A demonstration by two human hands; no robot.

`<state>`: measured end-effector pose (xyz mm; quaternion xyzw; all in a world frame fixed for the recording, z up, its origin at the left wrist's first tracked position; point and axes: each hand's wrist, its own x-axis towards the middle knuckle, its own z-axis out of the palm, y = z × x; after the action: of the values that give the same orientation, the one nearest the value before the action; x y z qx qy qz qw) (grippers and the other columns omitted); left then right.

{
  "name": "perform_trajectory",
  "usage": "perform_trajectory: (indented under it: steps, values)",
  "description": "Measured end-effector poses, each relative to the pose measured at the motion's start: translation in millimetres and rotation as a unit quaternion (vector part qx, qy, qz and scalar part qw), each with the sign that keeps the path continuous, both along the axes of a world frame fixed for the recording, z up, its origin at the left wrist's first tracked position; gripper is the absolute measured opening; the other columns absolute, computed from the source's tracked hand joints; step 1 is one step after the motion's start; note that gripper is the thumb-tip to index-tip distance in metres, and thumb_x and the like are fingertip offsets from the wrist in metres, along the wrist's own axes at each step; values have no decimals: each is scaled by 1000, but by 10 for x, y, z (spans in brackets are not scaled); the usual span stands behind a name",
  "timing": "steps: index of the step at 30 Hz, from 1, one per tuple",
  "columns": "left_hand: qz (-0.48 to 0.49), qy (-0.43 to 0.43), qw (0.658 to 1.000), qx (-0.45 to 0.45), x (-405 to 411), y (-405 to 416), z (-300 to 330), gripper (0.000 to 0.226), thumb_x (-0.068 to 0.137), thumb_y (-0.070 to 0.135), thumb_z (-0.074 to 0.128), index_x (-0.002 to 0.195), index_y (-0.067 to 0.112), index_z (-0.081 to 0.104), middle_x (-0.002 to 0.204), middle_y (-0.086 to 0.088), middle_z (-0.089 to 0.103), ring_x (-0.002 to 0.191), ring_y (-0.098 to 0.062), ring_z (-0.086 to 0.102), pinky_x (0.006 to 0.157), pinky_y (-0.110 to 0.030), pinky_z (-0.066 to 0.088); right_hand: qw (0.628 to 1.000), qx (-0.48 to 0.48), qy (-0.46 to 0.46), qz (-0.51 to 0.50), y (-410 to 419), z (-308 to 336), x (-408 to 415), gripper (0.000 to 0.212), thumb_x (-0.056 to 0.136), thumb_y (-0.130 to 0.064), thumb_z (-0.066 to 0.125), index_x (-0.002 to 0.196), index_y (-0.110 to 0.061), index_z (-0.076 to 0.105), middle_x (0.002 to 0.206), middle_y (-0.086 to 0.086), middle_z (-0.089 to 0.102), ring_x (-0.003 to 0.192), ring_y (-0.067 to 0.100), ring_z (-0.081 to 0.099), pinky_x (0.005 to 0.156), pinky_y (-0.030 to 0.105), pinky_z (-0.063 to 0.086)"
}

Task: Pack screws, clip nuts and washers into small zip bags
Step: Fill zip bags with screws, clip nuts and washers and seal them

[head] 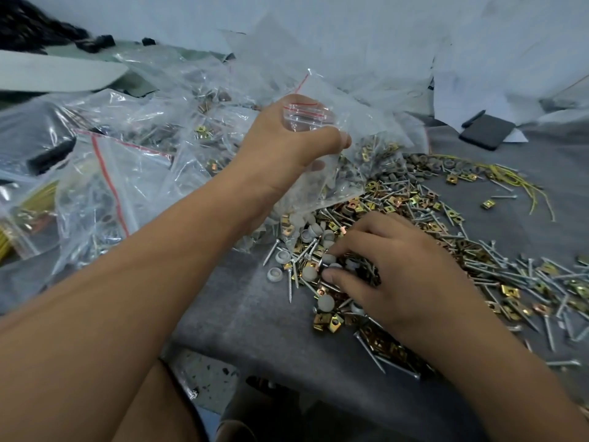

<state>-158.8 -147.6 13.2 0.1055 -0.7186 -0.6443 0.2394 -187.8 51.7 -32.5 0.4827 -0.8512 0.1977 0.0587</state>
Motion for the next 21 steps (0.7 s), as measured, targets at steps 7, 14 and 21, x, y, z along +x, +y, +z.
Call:
perform_trajectory:
  steps: [7,14,21]
  values:
    - [-22,-12,999,-37,45,13,30,33,88,11,83,115,9,64,111,-17,74,112,-34,72,100,-54,59,989,-146,-31,12,0,-84,-95,25,88,-48,71,100,-27,76,101,-16,65,100,8,60,89,33,50]
    - [-130,-53,967,-211,182,39,87,35,91,22,83,120,23,63,113,5,77,103,-8,75,90,-24,59,877,-421,-224,-53,213,190,-247,16,96,-42,68,93,-26,71,81,-1,74,68,7,63,62,22,53]
    - [-221,-45,934,-276,155,196,40,41,88,3,82,118,16,57,99,6,73,83,-3,71,66,-20,55,931,-345,-113,-28,189,319,-131,15,94,-41,70,102,-29,72,90,-12,70,84,7,66,67,14,48]
